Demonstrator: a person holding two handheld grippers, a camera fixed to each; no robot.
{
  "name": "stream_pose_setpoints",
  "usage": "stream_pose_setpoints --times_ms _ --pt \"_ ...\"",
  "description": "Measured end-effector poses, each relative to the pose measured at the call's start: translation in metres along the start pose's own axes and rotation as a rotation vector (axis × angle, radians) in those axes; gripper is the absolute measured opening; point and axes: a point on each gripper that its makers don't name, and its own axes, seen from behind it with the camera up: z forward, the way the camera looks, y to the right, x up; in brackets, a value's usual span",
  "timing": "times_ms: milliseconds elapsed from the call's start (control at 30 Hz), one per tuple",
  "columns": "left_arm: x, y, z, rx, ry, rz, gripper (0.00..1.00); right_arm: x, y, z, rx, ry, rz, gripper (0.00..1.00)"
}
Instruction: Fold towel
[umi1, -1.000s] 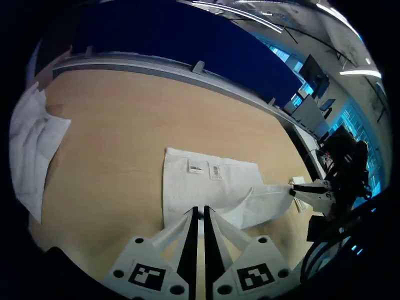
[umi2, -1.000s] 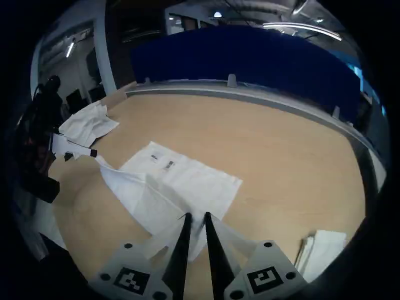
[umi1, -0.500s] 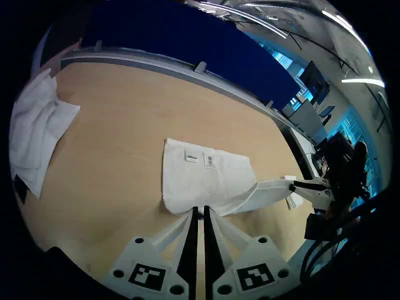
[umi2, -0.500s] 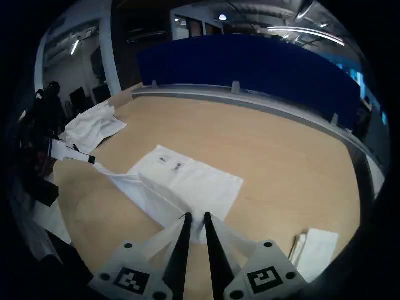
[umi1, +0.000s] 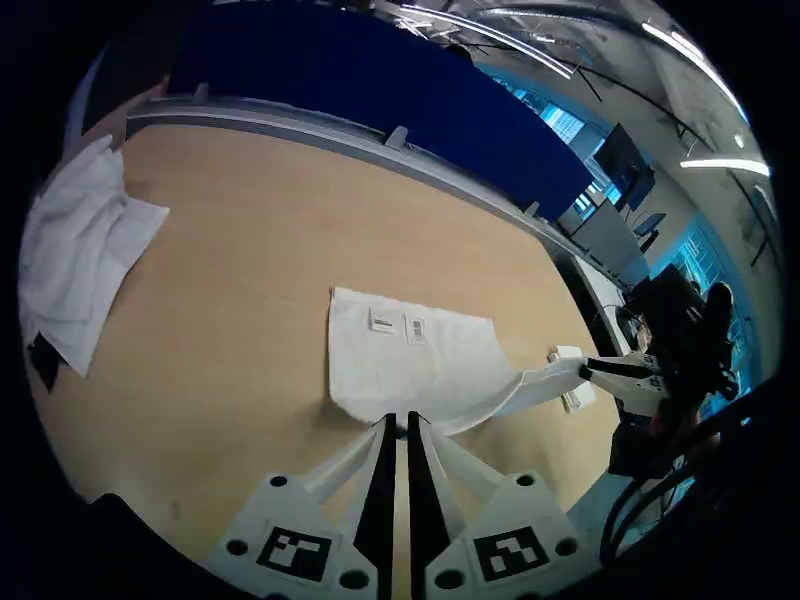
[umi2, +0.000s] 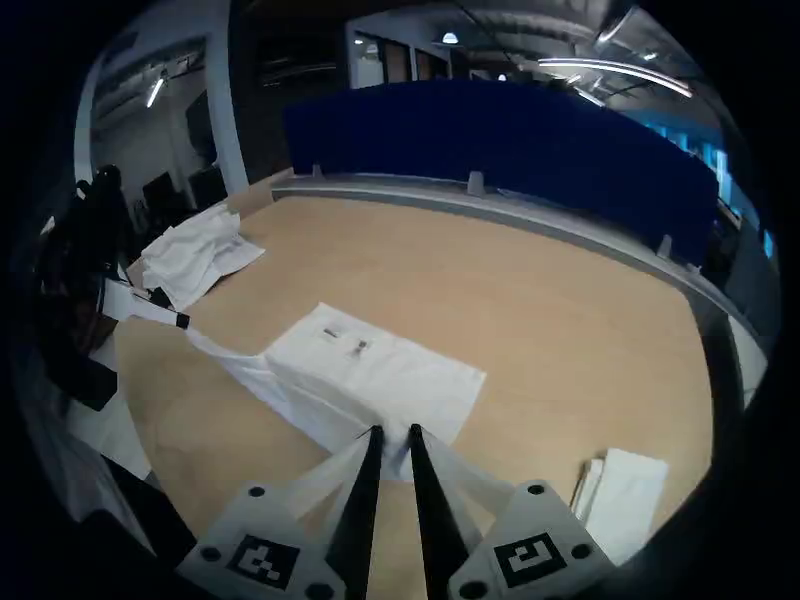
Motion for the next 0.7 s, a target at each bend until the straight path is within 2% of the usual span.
stream_pose_setpoints --times_ms 167,367,567,700 --pt "0.009 0.003 -0.001 -0.009 0.013 0.004 0.08 0.002 0.003 0.001 -0.003 0.0 -0.008 0.21" --pt "0.037 0.004 0.011 -0.02 0.046 0.012 0.08 0.017 0.011 0.009 -0.009 0.011 -0.037 0.21" --pt "0.07 -0.006 0.04 -0.023 0.073 0.05 0.08 0.026 0.031 0.033 -0.021 -0.007 -0.06 0.2" --pt "0.08 -0.013 0.06 -0.018 0.071 0.082 0.08 0.021 0.04 0.052 -0.018 -0.03 -0.057 0.2"
